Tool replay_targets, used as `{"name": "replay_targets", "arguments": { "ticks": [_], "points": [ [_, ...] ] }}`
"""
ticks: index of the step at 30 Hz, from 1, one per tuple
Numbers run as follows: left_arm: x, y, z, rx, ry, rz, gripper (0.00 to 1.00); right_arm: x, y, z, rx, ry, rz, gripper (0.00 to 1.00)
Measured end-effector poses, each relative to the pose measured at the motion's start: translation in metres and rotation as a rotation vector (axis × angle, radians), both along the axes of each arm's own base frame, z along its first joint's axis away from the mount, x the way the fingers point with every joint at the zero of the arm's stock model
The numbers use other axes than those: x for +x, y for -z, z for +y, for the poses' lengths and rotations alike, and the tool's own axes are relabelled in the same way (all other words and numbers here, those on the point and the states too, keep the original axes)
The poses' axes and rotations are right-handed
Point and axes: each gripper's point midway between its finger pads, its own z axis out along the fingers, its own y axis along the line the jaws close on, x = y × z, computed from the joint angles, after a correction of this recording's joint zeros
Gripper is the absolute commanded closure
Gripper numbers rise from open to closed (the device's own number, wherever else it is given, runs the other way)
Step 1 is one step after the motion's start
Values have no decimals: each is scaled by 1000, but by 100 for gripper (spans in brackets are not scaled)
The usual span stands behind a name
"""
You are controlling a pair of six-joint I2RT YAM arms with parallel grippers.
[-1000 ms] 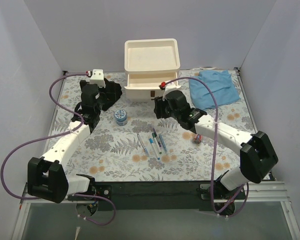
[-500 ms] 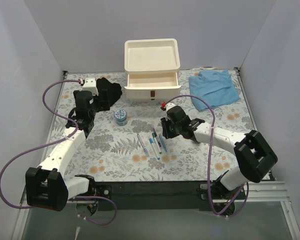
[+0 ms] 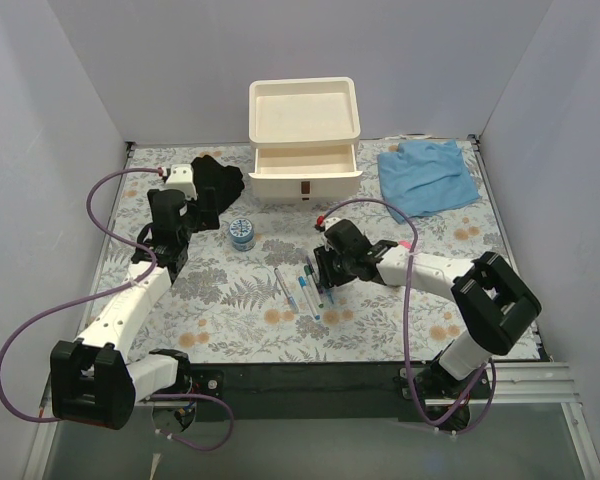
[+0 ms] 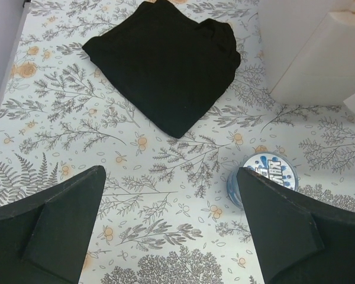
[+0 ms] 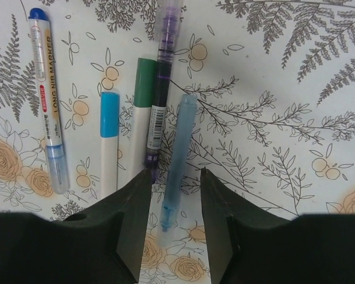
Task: Sort the stationery into containers
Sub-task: Pick up the pen from the center of the board, then place the pen in the drawer.
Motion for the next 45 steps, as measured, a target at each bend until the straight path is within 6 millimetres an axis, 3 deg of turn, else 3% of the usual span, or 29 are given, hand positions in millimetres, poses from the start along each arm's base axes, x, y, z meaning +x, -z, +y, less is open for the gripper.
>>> {"name": "replay_targets", "arguments": {
  "ticks": [6, 9, 13, 14, 19, 21, 23, 31, 35, 40, 45],
  "points": [
    [-2, 5, 0, 1, -1, 10, 5, -3, 17, 1, -29, 11, 45, 56],
    [-2, 5, 0, 1, -1, 10, 5, 1, 17, 3, -27, 18, 46, 67],
    [-1, 5, 2, 1, -5, 8, 5, 5, 19, 3, -26, 30, 55, 95],
    [-1, 5, 2, 1, -6, 7, 5, 5, 19, 3, -27, 28, 53, 99],
    [0, 4, 6, 1, -15, 5, 5, 5, 11, -1, -46, -8, 32, 99],
    [0, 2, 8, 0, -19, 1, 5, 4, -4, -5, -58, -48, 5, 99],
    [1, 0, 9, 1, -22, -4, 5, 7, -32, -4, -52, -101, -52, 99],
    [14, -27, 15, -11, -22, -71, 5, 15, -201, 11, 84, -465, -588, 99],
    [22, -41, 24, -28, -30, -106, 7, 30, -259, 19, 41, -581, -848, 99],
    [24, -47, 32, -39, -41, -119, 5, 67, -278, 29, -84, -606, -1015, 99],
    [26, -45, 35, -36, -51, -112, 5, 107, -266, 42, -193, -606, -1050, 99]
  ]
}}
